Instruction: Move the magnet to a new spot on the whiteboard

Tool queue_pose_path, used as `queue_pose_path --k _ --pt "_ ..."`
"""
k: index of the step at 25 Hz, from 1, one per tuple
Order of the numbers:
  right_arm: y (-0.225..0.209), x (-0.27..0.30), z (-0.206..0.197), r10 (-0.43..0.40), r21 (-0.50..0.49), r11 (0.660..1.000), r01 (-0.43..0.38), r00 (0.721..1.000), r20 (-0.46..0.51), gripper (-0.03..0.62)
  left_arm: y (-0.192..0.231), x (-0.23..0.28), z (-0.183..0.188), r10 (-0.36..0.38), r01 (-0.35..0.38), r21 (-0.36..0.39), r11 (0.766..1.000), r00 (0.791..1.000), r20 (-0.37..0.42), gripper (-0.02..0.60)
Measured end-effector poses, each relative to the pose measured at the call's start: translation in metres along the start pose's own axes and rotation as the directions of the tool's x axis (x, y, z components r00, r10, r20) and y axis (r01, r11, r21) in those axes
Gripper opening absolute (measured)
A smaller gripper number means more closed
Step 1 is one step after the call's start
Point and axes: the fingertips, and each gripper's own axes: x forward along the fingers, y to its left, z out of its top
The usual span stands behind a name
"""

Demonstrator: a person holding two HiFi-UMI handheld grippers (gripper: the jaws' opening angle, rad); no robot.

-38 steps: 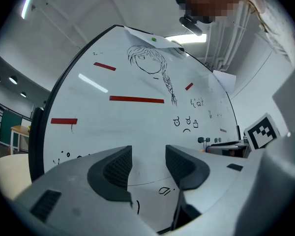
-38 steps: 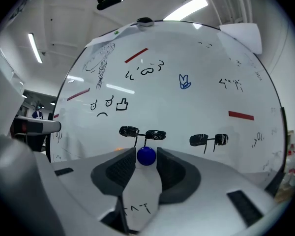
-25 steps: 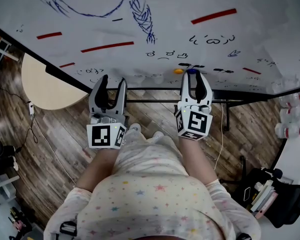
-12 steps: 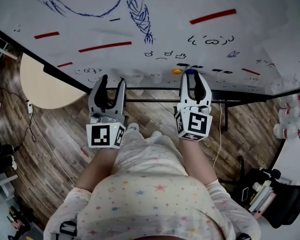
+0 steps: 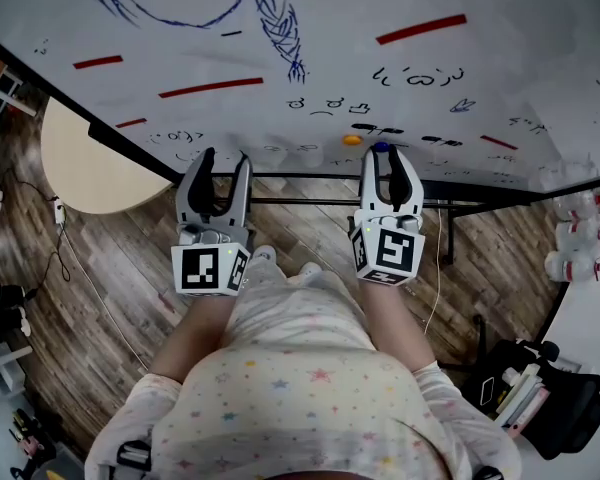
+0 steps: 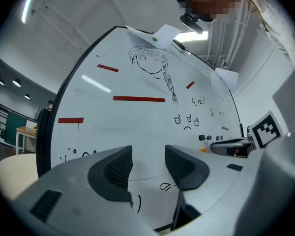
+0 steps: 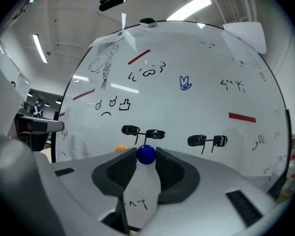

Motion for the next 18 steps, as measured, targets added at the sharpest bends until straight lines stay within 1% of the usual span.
queue_pose_path --k 8,10,14,18 --pt "-0.012 -0.010 0.010 0.016 -0.034 0.999 -0.016 1.000 -0.009 0.121 -0.006 -0.003 0.000 0.000 0.000 -0.001 1.000 1.000 0.001 0.189" --pt "-0.015 -0.011 0.014 0.030 -0.034 0.999 -0.030 0.999 -0.011 0.121 -0.008 -0.003 0.000 -0.007 0.007 -0.008 1.000 1.000 -0.002 0.190" --pt "-0.015 -0.013 0.027 0.073 -0.038 0.997 -0.073 0.997 -0.003 0.121 -0.016 -0.004 0.000 -0.021 0.021 -0.019 1.000 1.000 -0.014 0.190" --pt "-0.018 -0.016 0.042 0.079 -0.063 0.995 -0.078 0.997 0.017 0.121 -0.021 -0.004 0.000 -0.026 0.025 -0.020 0.999 0.999 -0.024 0.189"
